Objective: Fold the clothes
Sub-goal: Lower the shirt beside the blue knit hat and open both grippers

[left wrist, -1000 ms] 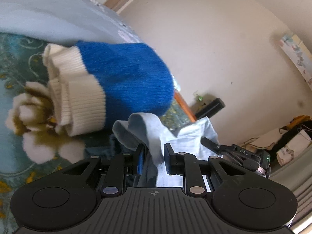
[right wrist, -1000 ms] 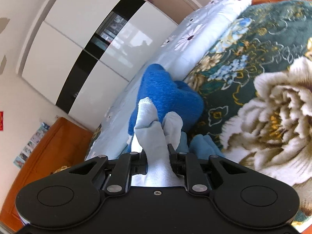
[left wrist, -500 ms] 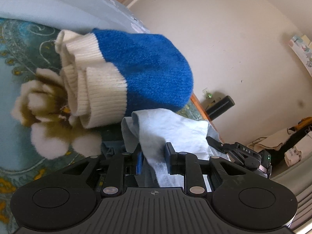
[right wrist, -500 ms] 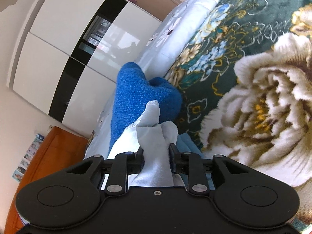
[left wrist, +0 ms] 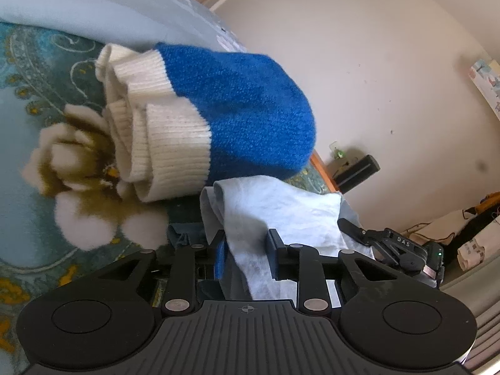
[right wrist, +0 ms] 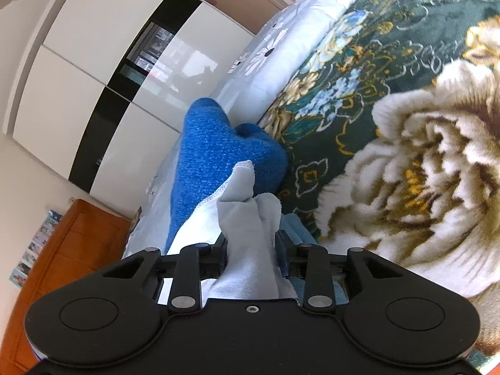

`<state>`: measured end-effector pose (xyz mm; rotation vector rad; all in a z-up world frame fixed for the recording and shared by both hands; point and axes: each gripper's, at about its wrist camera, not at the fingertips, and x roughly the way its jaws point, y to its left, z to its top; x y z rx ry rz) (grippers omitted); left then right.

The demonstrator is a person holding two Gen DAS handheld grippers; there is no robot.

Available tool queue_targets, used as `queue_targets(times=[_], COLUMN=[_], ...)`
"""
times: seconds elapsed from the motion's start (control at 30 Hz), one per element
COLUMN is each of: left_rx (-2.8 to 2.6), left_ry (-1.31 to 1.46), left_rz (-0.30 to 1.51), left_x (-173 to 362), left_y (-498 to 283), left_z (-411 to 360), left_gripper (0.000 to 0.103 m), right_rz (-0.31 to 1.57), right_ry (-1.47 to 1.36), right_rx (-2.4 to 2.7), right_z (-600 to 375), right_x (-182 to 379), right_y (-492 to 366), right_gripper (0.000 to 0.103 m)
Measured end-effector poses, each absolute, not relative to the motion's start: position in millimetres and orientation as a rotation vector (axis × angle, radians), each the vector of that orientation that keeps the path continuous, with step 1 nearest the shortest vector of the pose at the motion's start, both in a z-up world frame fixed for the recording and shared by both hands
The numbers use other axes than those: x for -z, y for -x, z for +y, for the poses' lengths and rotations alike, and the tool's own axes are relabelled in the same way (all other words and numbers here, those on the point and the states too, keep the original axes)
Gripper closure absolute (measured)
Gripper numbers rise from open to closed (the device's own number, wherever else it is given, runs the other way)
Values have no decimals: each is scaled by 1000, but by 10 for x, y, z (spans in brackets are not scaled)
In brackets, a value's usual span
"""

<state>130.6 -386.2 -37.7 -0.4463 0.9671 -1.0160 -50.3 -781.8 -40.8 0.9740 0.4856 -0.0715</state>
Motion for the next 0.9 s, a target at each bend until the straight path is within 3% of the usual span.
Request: queue_targets(times=[0.4,0.47,0.6,0.67,0.73,0.9], left_rx=[973,970,966,963,961,957], left_ry=[457,463,458,465,471,470], left_rz=[915,912,897,894,891,883], left_x=[143,116,56,41,25,-20], left_y=[-1229,-1215,-1174,-1154,-1140,-1090], left_z=[-3592,-3552,-3503,-3475,-3454,-3405], left_gripper=[77,67,60,48,43,30], right_rz=[478,474,450,438,429,433], right_ry=[-850,-826,-792,-779,-765,-725], right_rx=[111,119,114,111,107,118], right_z=[-7643,-7606,-7536,-7501,-7462,-7389], right_x=[15,-53,-203,-268,-336,-454], right_y=[635,666,752,790,826,880], right_gripper=[60,56,42,35,27,22])
